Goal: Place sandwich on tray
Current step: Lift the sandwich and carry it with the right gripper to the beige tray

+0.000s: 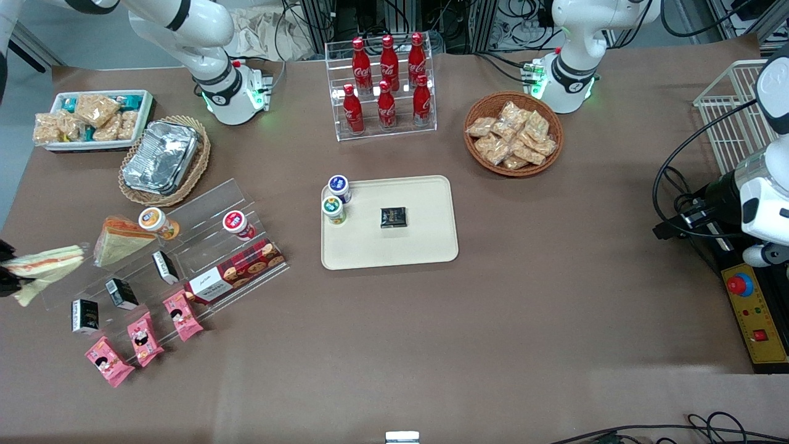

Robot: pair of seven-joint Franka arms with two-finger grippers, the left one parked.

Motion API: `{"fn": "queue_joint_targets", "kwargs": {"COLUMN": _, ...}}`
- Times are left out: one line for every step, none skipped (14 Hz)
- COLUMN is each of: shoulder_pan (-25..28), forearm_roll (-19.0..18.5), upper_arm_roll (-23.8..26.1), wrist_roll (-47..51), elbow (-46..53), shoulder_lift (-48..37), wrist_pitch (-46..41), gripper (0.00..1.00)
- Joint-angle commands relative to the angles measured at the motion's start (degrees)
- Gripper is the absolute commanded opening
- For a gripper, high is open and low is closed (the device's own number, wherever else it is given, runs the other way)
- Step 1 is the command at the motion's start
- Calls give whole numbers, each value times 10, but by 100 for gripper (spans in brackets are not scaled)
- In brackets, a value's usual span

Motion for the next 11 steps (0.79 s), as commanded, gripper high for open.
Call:
{"fn": "queue_joint_targets", "kwargs": {"shoulder_pan": 58, "forearm_roll": 0, "upper_arm_roll": -2, "wrist_roll": 103, "elbow": 5, "shoulder_lift": -12, "wrist_pitch": -39, "gripper": 0}}
{"fn": "queue_joint_targets", "kwargs": {"shoulder_pan": 80, "forearm_roll": 0, "upper_arm_roll": -2, "wrist_roll": 143, "elbow": 5, "shoulder_lift": -14, "wrist_pitch": -41, "gripper": 0}}
{"fn": "queue_joint_targets", "kwargs": {"shoulder_pan": 100, "forearm_roll": 0, "upper_arm_roll": -2, "wrist_roll": 175, "elbow": 5, "shoulder_lift": -16, "wrist_pitch": -42, "gripper": 0}}
{"fn": "queue_joint_targets", "kwargs": {"shoulder_pan": 120, "forearm_roll": 0, "upper_arm_roll": -1, "wrist_roll": 207, "elbow": 4, "shoulder_lift": -18, "wrist_pitch": -43, "gripper": 0}}
{"fn": "queue_joint_targets", "kwargs": {"shoulder_pan": 140, "forearm_roll": 0, "upper_arm_roll": -1, "wrist_roll": 238, "elbow": 4, "shoulder_lift": -18, "wrist_pitch": -45, "gripper": 0}}
{"fn": "queue_joint_targets", "kwargs": {"shoulder_pan": 162, "forearm_roll": 0, "upper_arm_roll": -2, "wrist_roll": 273, "elbow": 4, "shoulder_lift": -18, "wrist_pitch": -46, "gripper": 0}}
{"fn": "queue_joint_targets", "kwargs": {"shoulder_pan": 182, "forearm_roll": -1, "upper_arm_roll": -2, "wrist_roll": 307, "elbow": 4, "shoulder_lift": -18, "wrist_pitch": -45, "gripper": 0}}
{"fn": "queue_joint_targets", "kwargs": {"shoulder_pan": 203, "forearm_roll": -1, "upper_arm_roll": -2, "wrist_roll": 339, "elbow": 4, "shoulder_lift": -16, "wrist_pitch": -44, "gripper": 0}}
{"fn": "queue_joint_targets", "kwargs": {"shoulder_pan": 223, "forearm_roll": 0, "upper_arm_roll": -2, "wrist_roll": 366, "elbow": 3, "shoulder_lift": -13, "wrist_pitch": -44, "gripper": 0}}
{"fn": "queue_joint_targets", "kwargs": {"shoulder_pan": 241, "forearm_roll": 0, "upper_arm_roll": -2, "wrist_roll": 395, "elbow": 2, "shoulder_lift": -8, "wrist_pitch": -42, "gripper": 0}}
{"fn": "queue_joint_targets", "kwargs": {"shoulder_pan": 262, "forearm_roll": -1, "upper_arm_roll": -2, "wrist_roll": 429, "elbow": 3, "shoulder_lift": 0, "wrist_pitch": -38, "gripper": 0}}
